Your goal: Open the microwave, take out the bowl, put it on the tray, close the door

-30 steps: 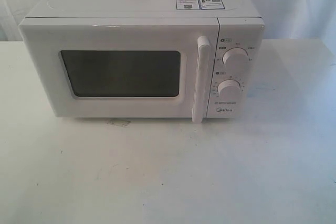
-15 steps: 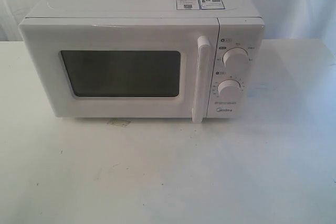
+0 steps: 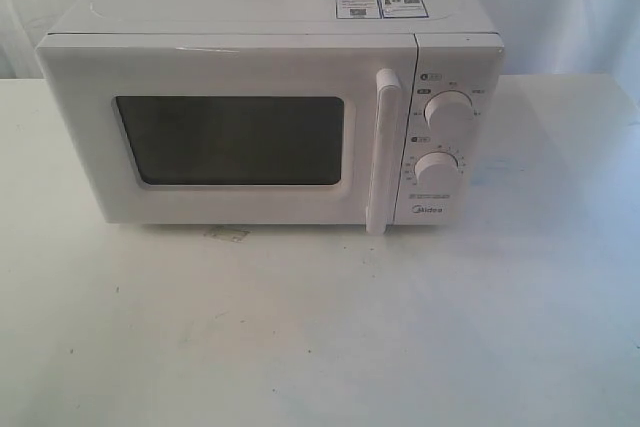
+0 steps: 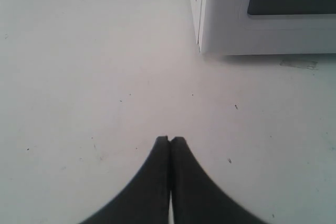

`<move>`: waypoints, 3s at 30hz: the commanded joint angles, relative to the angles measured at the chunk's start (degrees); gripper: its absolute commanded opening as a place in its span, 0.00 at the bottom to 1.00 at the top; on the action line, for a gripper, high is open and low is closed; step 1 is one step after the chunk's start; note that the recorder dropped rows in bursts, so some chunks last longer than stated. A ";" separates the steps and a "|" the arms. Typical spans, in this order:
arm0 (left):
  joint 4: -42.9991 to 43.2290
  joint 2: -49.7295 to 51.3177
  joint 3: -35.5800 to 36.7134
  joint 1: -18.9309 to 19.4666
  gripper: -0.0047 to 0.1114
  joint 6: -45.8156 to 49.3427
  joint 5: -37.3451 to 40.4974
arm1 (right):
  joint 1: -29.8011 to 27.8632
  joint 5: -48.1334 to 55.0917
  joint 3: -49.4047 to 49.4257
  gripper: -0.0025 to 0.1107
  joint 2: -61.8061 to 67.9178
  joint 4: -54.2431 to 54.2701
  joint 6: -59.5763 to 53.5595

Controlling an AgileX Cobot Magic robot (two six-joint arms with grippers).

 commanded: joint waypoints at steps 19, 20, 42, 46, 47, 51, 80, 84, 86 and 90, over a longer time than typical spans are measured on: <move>-0.17 -0.21 0.22 -0.44 0.04 -0.15 0.18 | -0.23 -6.21 -0.36 0.02 18.65 0.24 -0.28; -0.17 -0.21 0.22 -0.44 0.04 -0.15 0.18 | -0.23 -6.45 -0.36 0.02 23.10 0.24 -0.28; -0.17 -0.21 0.22 -0.44 0.04 -0.15 0.18 | 27.10 2.94 -0.26 0.02 45.62 38.91 -60.04; -0.17 -0.21 0.22 -0.44 0.04 -0.15 0.18 | 21.08 1.49 -0.26 0.02 46.08 47.02 -66.21; -0.17 -0.21 0.22 -0.44 0.04 -0.15 0.18 | 19.55 1.20 -0.26 0.02 46.08 48.03 -66.59; -0.17 -0.21 0.22 -0.44 0.04 -0.15 0.18 | 10.29 0.09 -0.50 0.02 46.89 57.88 -75.16; -0.17 -0.21 0.22 -0.44 0.04 -0.15 0.18 | 1.98 13.17 -4.31 0.22 52.78 93.04 -105.59; -0.17 -0.21 0.22 -0.44 0.04 -0.15 0.18 | 1.98 6.06 -4.31 0.02 52.78 93.04 -105.59; -0.17 -0.21 0.22 -0.44 0.04 -0.15 0.18 | 1.98 2.39 -4.31 0.02 52.78 93.04 -105.59; -0.17 -0.21 0.22 -0.44 0.04 -0.15 0.18 | -1.57 2.76 -4.31 0.02 52.78 92.92 -106.41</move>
